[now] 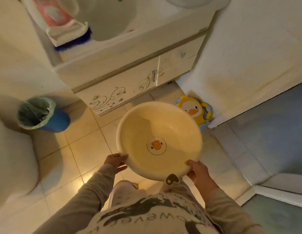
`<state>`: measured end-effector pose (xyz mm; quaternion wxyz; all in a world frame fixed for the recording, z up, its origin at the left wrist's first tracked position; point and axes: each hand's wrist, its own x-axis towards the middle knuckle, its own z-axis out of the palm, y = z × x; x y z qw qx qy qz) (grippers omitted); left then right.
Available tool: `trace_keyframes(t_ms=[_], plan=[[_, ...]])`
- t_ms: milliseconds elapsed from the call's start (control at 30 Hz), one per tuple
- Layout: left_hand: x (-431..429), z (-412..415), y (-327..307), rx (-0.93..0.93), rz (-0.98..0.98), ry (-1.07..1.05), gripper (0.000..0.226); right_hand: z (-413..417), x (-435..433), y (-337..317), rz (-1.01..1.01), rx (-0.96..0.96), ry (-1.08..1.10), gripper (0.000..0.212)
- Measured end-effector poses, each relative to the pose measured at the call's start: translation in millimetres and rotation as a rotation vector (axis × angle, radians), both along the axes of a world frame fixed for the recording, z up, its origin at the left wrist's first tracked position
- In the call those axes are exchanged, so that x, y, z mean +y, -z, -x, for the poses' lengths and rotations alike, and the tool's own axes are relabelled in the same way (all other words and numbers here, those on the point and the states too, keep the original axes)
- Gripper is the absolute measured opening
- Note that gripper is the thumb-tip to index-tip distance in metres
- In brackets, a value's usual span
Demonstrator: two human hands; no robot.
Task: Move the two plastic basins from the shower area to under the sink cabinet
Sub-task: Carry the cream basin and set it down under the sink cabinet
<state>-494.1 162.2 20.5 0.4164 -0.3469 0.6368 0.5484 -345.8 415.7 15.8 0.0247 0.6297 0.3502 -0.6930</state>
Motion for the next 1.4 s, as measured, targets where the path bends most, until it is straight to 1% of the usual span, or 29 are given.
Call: trace_keyframes(t_ms=[133, 233, 333, 367, 467, 567, 800, 867, 900, 933, 967, 1033, 1100, 1200, 1267, 1367, 1400], plan=[[36, -13, 1, -0.053, 0.02, -0.164, 0.025, 43, 62, -4, -0.028, -0.005, -0.194, 0.042], [64, -24, 1, -0.08, 0.014, -0.263, 0.004, 71, 103, -3, -0.037, -0.033, -0.332, 0.037], [87, -30, 3, -0.088, 0.029, -0.377, 0.01, 93, 127, -4, -0.052, -0.012, -0.504, 0.025], [93, -32, 4, -0.092, 0.035, -0.407, 0.013, 98, 133, -2, -0.053, -0.015, -0.521, 0.026], [104, -36, 7, -0.111, 0.029, -0.476, 0.019, 113, 142, 6, -0.058, -0.074, -0.534, 0.04], [106, -38, 15, -0.122, 0.025, -0.509, 0.013, 120, 143, 14, -0.037, -0.115, -0.573, 0.045], [102, -33, 51, -0.187, 0.035, -0.542, 0.016, 131, 138, 48, -0.002, -0.181, -0.622, 0.038], [101, -28, 75, -0.206, 0.037, -0.541, 0.007, 136, 137, 69, 0.002, -0.205, -0.655, 0.035], [102, -25, 88, -0.214, 0.041, -0.544, 0.005, 139, 137, 81, -0.005, -0.218, -0.666, 0.034], [102, -23, 102, -0.231, 0.048, -0.551, 0.011, 143, 137, 96, -0.01, -0.235, -0.68, 0.034], [101, -20, 119, -0.245, 0.055, -0.566, 0.013, 148, 136, 114, -0.012, -0.252, -0.69, 0.034], [102, -12, 159, -0.271, 0.057, -0.579, 0.005, 157, 134, 157, -0.015, -0.279, -0.692, 0.032], [102, -4, 210, -0.286, 0.042, -0.597, 0.014, 168, 132, 208, 0.0, -0.291, -0.682, 0.029], [103, 10, 289, -0.272, 0.021, -0.613, 0.015, 184, 131, 295, 0.022, -0.274, -0.651, 0.024], [102, 22, 342, -0.232, 0.018, -0.621, 0.013, 198, 129, 355, 0.042, -0.231, -0.675, 0.016], [98, 53, 413, -0.094, 0.003, -0.614, 0.004, 238, 126, 440, 0.026, -0.164, -0.642, 0.021], [95, 68, 432, -0.049, -0.002, -0.603, 0.009, 258, 123, 463, 0.016, -0.135, -0.636, 0.022]])
